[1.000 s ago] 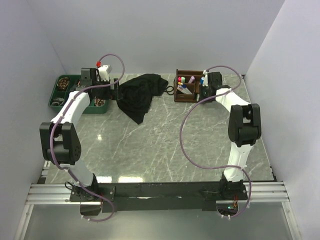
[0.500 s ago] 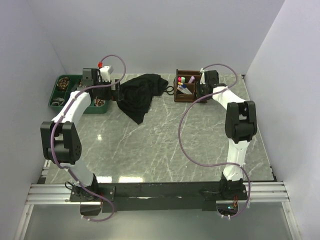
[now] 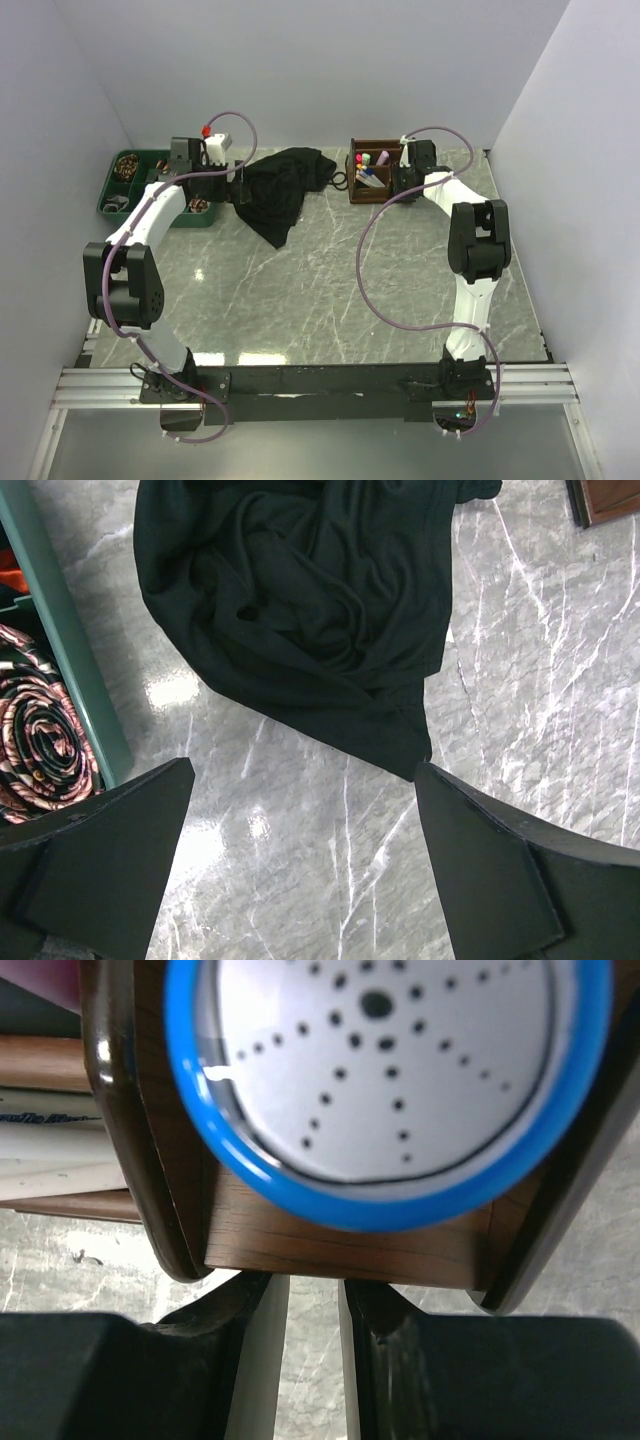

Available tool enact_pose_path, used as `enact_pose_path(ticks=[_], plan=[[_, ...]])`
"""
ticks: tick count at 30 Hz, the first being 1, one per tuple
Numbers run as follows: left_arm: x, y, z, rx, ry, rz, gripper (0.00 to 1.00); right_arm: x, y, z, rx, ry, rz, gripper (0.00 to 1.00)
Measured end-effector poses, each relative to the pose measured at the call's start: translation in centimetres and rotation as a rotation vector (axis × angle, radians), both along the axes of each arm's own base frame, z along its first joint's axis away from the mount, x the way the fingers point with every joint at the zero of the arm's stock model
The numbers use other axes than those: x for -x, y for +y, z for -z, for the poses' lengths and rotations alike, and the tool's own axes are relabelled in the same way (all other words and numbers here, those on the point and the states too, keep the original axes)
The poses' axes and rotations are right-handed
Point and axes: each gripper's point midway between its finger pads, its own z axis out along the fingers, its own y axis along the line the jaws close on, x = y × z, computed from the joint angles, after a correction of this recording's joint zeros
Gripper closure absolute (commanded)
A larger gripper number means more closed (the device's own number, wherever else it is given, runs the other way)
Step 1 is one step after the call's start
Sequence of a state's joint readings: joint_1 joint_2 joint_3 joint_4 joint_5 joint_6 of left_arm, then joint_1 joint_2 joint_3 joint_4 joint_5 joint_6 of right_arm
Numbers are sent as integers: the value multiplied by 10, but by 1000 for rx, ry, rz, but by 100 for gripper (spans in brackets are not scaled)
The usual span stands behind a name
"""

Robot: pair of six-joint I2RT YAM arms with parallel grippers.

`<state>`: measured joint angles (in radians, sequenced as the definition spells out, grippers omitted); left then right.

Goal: Sort the stationery into containers
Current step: Place the stationery in the storage box.

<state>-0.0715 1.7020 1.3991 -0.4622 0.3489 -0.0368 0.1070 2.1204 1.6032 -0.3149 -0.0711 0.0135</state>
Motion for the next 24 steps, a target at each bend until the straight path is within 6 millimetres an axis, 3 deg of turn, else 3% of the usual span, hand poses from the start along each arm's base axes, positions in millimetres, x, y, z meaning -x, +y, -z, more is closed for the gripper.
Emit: enact_pose_path(ticks=[4, 9, 12, 24], plan=[[1, 0, 2, -8, 5, 1, 1, -3, -1, 1, 8, -11, 1, 73], [4, -2, 3, -13, 11, 10, 1, -8, -3, 0, 26, -26, 2, 51], [6, -2, 7, -16, 18, 13, 1, -8, -5, 0, 43, -28, 8, 45], [9, -1, -2, -16, -3, 15, 0, -2, -9, 1, 62, -20, 12, 38]])
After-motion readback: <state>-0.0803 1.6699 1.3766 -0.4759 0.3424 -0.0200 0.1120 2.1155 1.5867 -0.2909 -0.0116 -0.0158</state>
